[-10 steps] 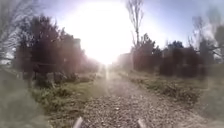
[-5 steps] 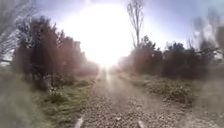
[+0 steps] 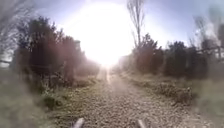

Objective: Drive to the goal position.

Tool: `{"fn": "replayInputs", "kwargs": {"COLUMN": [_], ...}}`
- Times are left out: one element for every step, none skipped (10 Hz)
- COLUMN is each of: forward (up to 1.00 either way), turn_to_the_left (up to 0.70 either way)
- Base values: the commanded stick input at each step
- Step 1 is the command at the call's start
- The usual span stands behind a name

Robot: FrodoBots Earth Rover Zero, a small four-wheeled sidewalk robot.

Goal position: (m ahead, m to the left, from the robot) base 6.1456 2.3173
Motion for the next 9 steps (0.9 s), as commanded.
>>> {"fn": "replayInputs", "kwargs": {"forward": [0.50, 0.50, 0.50, 0.50, 0.50, 0.50, 0.50, 0.50, 0.50], "turn_to_the_left": [0.00, 0.00, 0.00, 0.00, 0.00, 0.00, 0.00, 0.00, 0.00]}}
